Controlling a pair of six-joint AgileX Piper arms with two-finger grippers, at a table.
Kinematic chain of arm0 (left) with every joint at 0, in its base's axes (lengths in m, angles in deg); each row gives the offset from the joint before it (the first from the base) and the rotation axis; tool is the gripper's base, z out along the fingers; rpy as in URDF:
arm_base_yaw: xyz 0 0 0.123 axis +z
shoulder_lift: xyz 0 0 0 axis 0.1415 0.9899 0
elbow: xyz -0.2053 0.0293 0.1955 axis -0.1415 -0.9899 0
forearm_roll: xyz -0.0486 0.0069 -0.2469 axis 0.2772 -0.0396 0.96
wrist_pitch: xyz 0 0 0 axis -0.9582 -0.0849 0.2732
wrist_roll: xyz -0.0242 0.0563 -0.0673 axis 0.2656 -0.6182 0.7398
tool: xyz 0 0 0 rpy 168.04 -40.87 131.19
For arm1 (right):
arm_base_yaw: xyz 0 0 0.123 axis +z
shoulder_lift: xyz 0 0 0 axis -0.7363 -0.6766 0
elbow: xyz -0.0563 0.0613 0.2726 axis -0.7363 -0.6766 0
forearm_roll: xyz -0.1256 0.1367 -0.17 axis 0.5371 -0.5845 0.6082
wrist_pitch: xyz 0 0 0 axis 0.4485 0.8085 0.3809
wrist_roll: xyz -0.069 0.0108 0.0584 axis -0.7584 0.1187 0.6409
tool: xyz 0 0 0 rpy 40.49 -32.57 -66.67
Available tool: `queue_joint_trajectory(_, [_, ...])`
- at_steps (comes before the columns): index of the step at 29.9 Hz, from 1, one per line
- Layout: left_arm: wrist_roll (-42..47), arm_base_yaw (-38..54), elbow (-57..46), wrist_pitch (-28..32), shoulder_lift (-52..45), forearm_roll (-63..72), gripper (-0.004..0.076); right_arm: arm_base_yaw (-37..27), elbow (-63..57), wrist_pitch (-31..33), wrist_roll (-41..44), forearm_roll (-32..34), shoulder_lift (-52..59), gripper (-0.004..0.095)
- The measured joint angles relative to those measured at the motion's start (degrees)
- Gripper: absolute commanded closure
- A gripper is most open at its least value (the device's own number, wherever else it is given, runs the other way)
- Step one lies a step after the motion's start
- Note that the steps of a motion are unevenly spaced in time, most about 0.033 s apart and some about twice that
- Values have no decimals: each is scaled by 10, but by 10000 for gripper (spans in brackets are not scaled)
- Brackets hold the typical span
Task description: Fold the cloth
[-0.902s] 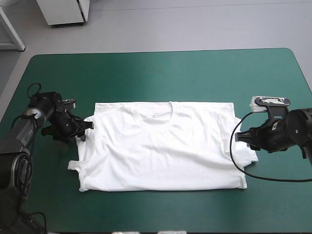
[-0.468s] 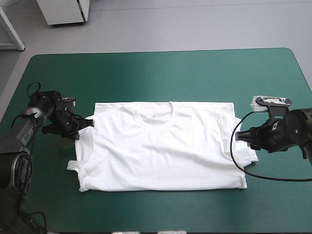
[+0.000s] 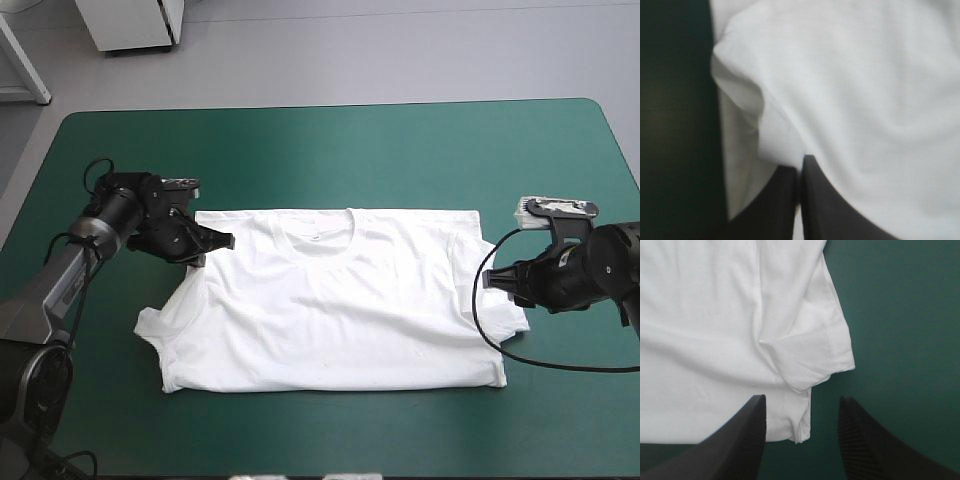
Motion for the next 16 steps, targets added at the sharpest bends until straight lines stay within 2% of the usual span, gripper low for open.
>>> queue_joint_trajectory(7, [25,-96,0,29,1,16,733,0,0,0,0,0,0,481])
queue_joint_trajectory(16, [38,-109,0,49,53,9,732,0,0,0,0,0,0,481])
